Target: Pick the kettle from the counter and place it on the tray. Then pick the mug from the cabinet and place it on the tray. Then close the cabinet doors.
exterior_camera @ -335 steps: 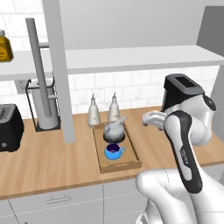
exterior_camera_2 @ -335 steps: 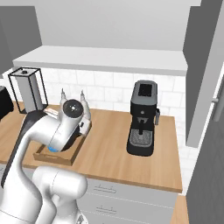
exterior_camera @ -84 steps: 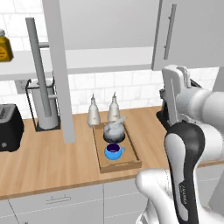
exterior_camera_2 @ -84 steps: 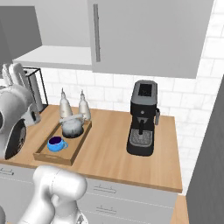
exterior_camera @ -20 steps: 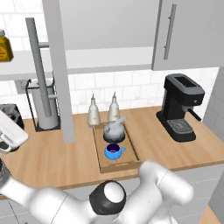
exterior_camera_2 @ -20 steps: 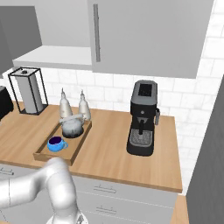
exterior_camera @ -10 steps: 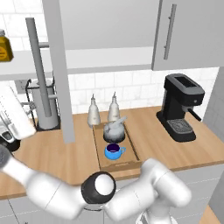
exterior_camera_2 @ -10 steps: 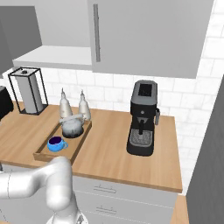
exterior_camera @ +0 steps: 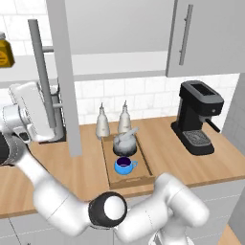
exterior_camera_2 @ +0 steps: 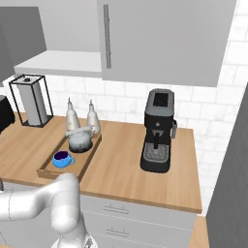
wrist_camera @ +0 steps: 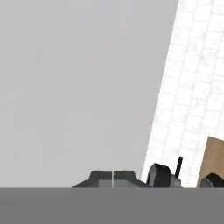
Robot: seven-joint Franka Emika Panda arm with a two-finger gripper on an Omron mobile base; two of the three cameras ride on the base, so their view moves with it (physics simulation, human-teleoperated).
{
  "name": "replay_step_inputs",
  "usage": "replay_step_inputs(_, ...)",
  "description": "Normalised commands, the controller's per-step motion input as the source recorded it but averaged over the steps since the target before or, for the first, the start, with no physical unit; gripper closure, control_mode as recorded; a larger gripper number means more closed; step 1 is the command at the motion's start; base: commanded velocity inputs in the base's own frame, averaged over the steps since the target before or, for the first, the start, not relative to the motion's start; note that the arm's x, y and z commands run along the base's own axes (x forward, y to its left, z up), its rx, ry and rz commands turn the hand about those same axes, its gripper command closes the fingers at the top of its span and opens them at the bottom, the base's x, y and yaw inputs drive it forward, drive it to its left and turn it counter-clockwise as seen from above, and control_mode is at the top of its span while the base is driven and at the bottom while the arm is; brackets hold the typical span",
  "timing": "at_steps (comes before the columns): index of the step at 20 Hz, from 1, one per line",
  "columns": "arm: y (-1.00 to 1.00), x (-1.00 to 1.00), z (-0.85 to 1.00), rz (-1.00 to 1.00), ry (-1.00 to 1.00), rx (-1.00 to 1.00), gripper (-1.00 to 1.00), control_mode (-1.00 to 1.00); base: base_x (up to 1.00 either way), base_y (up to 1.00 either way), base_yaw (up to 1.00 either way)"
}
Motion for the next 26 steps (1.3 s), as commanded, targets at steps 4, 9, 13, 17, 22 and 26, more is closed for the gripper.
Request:
replay_step_inputs(4, -1.00, -0.21, 0.11, 0.00, -0.57, 0.00, 1.00, -1.00, 0.00, 0.00, 0.00)
replay_step_inputs(9, -1.00, -0.06, 0.08, 0.00, -0.59, 0.00, 1.00, -1.00, 0.00, 0.00, 0.00)
replay_step_inputs(13, -1.00, 0.13, 0.00, 0.00, -0.46, 0.00, 1.00, -1.00, 0.00, 0.00, 0.00)
replay_step_inputs(17, -1.00, 0.39, 0.00, 0.03, -0.42, 0.00, 1.00, -1.00, 0.00, 0.00, 0.00)
replay_step_inputs(22, -0.95, 0.80, -0.04, 0.20, -0.23, 0.00, 1.00, -1.00, 0.00, 0.00, 0.00)
replay_step_inputs(26, -0.65, 0.99, -0.25, 0.39, 0.00, 0.00, 1.00, -1.00, 0.00, 0.00, 0.00)
